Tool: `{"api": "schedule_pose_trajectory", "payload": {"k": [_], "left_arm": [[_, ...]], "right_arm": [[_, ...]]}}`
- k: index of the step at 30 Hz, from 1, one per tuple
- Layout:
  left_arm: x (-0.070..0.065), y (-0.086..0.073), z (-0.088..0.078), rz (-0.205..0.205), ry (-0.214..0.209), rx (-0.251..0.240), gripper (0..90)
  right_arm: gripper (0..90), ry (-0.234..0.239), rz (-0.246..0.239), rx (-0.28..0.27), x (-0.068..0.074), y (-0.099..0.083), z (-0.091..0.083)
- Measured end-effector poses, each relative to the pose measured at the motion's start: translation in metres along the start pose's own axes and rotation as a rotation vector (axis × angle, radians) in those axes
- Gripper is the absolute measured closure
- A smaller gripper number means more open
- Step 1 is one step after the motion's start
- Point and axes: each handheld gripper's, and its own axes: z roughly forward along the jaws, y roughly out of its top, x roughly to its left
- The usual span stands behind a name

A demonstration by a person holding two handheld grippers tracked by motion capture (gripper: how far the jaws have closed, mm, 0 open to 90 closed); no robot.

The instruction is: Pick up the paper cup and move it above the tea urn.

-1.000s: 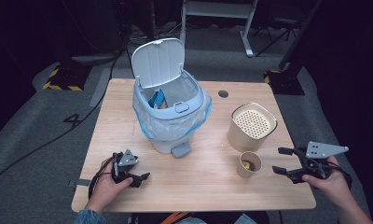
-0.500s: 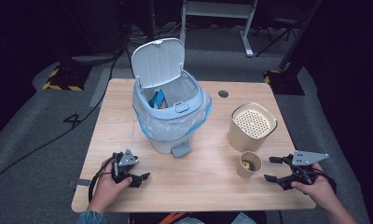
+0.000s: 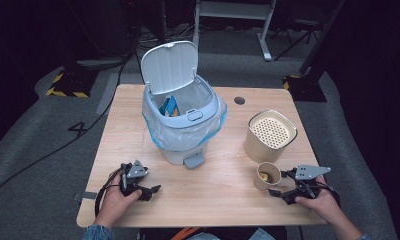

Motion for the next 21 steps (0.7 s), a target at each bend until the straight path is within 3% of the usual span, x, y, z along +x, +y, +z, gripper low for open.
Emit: {"api": "schedule_pose_trajectory", "payload": {"k": [11,21], "left_arm": [[0.0,0.0,0.0,0.0,0.0,0.0,17.3],[0.0,0.0,0.0,-0.001,0.0,0.001,17.3]], "right_arm": [[24.0,0.029,0.015,-0.047,0.002,0.009,0.021],[31.2,0.009,0.023,-0.045,0.0,0.011,0.019]]}}
